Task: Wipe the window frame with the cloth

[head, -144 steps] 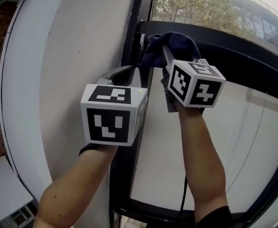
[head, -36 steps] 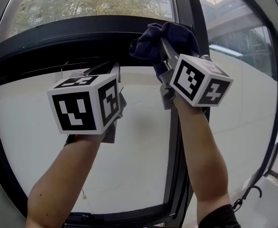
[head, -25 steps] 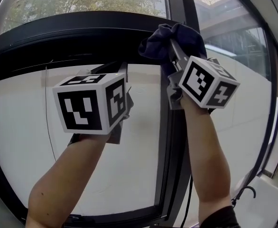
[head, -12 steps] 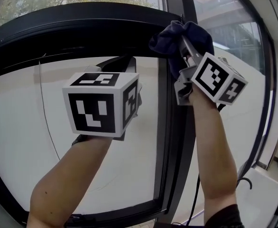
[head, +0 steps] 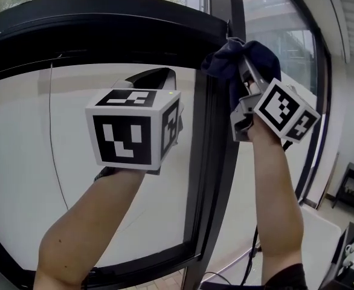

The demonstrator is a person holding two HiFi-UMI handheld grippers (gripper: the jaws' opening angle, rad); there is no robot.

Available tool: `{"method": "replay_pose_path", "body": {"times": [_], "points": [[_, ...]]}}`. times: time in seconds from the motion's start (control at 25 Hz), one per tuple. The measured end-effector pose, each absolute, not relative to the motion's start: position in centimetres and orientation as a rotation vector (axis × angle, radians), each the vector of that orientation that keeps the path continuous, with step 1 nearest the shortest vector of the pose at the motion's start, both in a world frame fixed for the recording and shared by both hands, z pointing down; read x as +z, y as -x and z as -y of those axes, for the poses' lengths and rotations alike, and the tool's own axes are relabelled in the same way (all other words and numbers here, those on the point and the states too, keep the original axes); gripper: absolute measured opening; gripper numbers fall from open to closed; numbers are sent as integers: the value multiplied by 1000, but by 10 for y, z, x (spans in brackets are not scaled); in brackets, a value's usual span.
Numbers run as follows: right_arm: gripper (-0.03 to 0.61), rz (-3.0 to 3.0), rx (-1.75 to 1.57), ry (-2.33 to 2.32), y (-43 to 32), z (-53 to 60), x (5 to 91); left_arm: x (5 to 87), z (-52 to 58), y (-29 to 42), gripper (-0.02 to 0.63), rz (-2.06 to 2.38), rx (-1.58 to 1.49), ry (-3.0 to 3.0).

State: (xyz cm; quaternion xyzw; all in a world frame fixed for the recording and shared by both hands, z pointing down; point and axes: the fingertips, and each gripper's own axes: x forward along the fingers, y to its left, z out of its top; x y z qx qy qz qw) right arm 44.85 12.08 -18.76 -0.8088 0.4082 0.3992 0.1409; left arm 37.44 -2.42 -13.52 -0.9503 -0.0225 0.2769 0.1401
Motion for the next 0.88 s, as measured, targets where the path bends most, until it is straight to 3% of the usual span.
{"method": "replay_pose_path", "body": {"times": [0.88], "points": [[66, -1364, 1283, 2390, -480, -96, -181, -126, -2, -408, -6, -114, 827, 2671]]}}
